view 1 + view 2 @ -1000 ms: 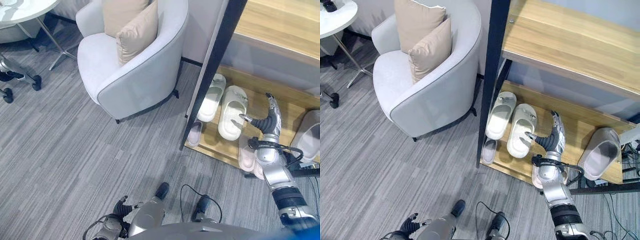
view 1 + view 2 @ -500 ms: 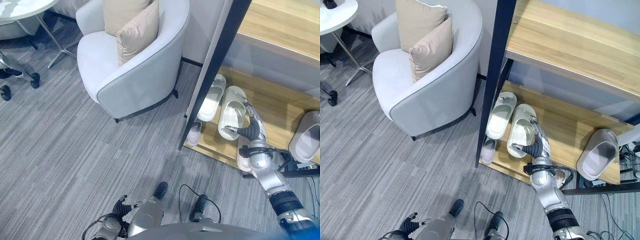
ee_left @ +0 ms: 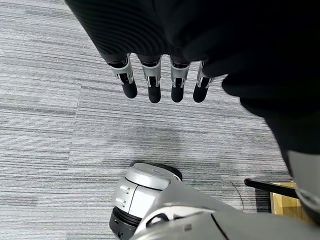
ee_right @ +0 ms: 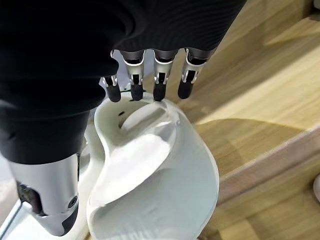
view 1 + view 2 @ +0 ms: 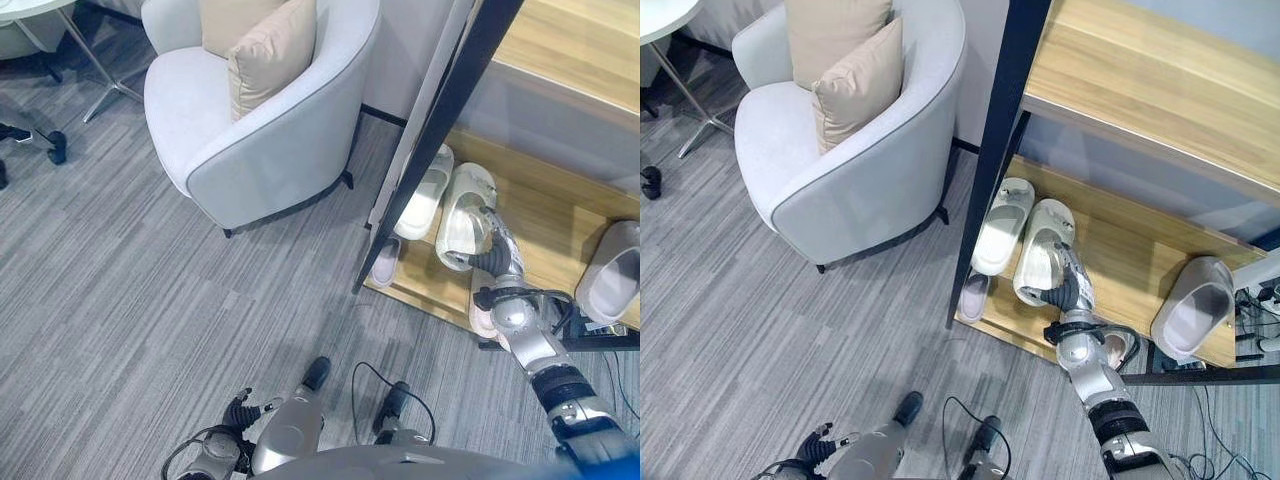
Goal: Arrange the slippers neatly on the shoe rack.
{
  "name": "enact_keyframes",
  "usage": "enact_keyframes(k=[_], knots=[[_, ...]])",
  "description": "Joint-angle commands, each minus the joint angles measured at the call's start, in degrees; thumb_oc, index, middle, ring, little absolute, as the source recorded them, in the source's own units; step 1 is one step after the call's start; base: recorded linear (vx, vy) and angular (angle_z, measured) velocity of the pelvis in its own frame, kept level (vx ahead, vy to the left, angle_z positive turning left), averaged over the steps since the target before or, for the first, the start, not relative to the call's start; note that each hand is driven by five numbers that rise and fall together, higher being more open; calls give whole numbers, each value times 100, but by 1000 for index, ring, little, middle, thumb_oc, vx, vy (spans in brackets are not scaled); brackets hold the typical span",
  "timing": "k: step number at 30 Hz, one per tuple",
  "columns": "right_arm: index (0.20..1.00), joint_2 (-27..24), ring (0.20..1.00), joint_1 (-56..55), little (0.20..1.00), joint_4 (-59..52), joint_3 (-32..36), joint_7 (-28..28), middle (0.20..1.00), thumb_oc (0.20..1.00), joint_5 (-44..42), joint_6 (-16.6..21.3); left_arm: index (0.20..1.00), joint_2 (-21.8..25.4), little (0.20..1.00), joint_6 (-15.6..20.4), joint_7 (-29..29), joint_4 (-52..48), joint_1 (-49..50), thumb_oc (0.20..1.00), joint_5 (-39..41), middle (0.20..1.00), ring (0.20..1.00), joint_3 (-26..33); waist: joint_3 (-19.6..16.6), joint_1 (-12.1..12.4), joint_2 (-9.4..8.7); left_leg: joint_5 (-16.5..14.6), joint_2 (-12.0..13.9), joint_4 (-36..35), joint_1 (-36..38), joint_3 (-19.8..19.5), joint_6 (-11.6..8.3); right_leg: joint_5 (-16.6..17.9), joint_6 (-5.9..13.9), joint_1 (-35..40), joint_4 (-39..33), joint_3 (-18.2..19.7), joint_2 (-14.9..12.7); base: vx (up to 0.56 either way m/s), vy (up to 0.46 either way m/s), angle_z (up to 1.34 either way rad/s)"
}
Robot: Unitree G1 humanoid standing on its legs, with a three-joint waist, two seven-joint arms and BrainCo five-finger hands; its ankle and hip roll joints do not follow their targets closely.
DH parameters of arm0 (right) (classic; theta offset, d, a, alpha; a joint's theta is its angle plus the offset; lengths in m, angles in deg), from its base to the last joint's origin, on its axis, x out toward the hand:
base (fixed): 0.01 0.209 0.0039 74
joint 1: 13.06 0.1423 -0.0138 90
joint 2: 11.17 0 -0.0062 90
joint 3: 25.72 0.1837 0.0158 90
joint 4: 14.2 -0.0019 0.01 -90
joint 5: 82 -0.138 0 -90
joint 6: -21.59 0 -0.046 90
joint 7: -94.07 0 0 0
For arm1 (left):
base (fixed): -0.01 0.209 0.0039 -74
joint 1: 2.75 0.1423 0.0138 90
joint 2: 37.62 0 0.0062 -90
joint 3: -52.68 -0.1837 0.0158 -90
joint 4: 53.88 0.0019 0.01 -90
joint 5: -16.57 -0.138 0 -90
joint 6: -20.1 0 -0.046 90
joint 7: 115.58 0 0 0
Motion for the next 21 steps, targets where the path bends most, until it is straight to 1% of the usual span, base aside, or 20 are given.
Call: enact_keyframes(k=[1, 4, 12, 16, 18, 21], knots=[[1000, -567, 1000, 140, 1000, 25, -230, 2, 1000, 1000, -81, -33, 1000, -437, 1000, -27, -136, 463, -53, 1000, -83, 1000, 1000, -172, 95, 251, 260, 183, 28, -919, 311, -107, -33, -491, 450, 817, 37, -301, -17, 25, 2, 7], [1000, -619, 1000, 334, 1000, 91, -259, -21, 1000, 1000, -64, -114, 1000, -429, 1000, -29, -118, 451, -44, 1000, -12, 1000, 1000, -188, 121, 304, 258, 195, 17, -919, 271, -122, -35, -489, 454, 794, 37, -324, -20, 14, 3, 4], [1000, -601, 1000, 417, 1000, -51, -163, -225, 1000, 1000, 26, -136, 1000, -450, 1000, -18, -68, 435, -61, 1000, 54, 1000, 1000, -171, 123, 323, 277, 184, 12, -919, 282, -131, -31, -490, 451, 819, 37, -358, -38, 0, 0, 0], [1000, -625, 1000, 86, 1000, -594, -19, -215, 1000, 1000, 201, -124, 1000, -459, 1000, -40, -74, 443, -26, 1000, 41, 1000, 1000, -85, 57, 277, 280, 149, 37, -919, 363, -126, -26, -517, 439, 890, 37, -361, -36, 0, 0, 0], [1000, -629, 1000, -184, 1000, -1147, 118, -183, 1000, 1000, 354, -120, 1000, -458, 1000, -59, -72, 446, -7, 1000, -21, 1000, 1000, -28, 24, 229, 288, 125, 58, -919, 426, -88, -23, -530, 432, 933, 40, -357, -30, 0, 0, 0], [1000, -619, 1000, -395, 1000, -1374, 206, -158, 1000, 1000, 440, -98, 1000, -470, 1000, -72, -72, 444, -6, 1000, -86, 1000, 1000, -1, -1, 198, 298, 114, 73, -919, 468, -77, -20, -541, 427, 967, 40, -343, -28, 0, -4, -1]])
